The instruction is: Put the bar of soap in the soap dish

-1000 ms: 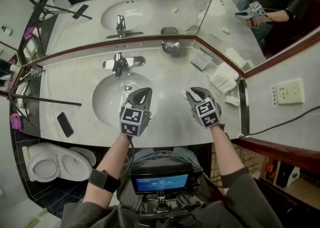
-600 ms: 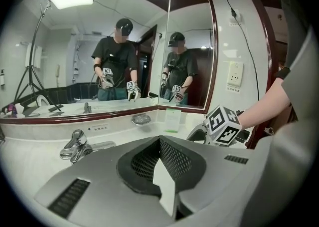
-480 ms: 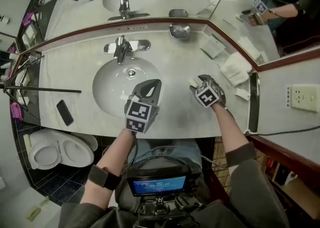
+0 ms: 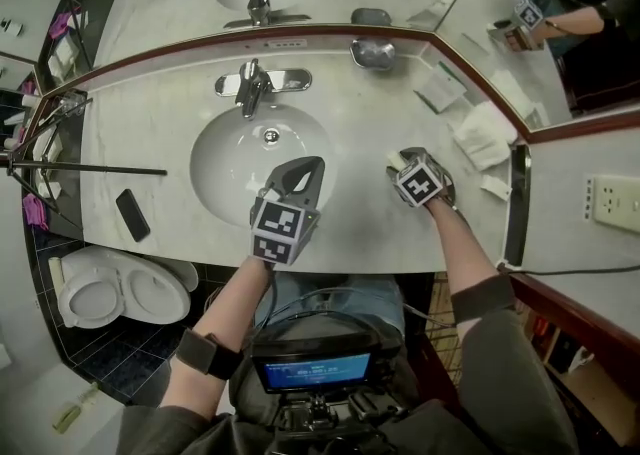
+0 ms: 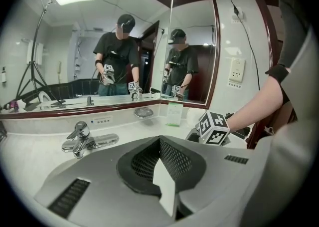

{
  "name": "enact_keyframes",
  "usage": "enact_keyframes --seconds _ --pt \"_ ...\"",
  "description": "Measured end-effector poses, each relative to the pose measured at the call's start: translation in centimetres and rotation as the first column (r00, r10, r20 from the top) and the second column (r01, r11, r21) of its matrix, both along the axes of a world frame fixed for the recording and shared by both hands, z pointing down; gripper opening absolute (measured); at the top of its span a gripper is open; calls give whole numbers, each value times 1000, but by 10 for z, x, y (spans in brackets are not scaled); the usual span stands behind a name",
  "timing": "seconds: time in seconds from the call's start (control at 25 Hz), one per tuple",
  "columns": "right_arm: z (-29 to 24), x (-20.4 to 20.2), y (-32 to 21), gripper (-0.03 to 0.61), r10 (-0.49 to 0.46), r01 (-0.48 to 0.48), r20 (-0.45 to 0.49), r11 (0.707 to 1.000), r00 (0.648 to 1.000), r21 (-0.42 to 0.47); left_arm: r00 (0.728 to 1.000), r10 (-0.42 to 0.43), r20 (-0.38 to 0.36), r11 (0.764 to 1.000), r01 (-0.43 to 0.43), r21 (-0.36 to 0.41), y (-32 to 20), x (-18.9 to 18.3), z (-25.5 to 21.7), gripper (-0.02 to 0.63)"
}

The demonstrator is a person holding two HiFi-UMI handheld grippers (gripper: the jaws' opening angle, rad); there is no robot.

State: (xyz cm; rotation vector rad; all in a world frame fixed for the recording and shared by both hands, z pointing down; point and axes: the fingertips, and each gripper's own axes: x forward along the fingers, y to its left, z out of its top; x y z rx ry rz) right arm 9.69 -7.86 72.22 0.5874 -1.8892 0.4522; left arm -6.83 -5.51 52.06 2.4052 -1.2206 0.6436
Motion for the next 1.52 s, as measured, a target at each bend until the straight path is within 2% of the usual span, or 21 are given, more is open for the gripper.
enact_keyframes --seconds 0.12,0.6,0.76,0.92,1.04,1.24,1.52 --pt "3 1 2 152 10 -10 -8 1000 1000 -11 1000 -10 4 1000 10 -3 3 -5 1 2" --pt "-3 -1 1 152 56 -56 17 998 998 -3 1000 -18 6 1000 18 -5 12 -9 3 2" --pt "-22 -5 -2 152 59 -60 42 998 997 25 1000 -22 4 1000 22 -2 12 -10 2 2" --pt "-59 -9 -12 153 91 -102 120 991 989 86 1000 -23 -8 1000 23 7 9 -7 -2 2" --pt "-89 -5 -21 153 140 -172 214 975 967 139 1000 -24 -18 1000 25 18 5 -6 -8 2" --pt "-158 -9 -15 153 220 -325 419 925 881 198 999 -31 -41 999 32 27 2 -2 -16 2" --pt "-212 -9 7 153 228 -411 538 877 812 249 999 -16 -49 999 17 29 2 4 -19 2"
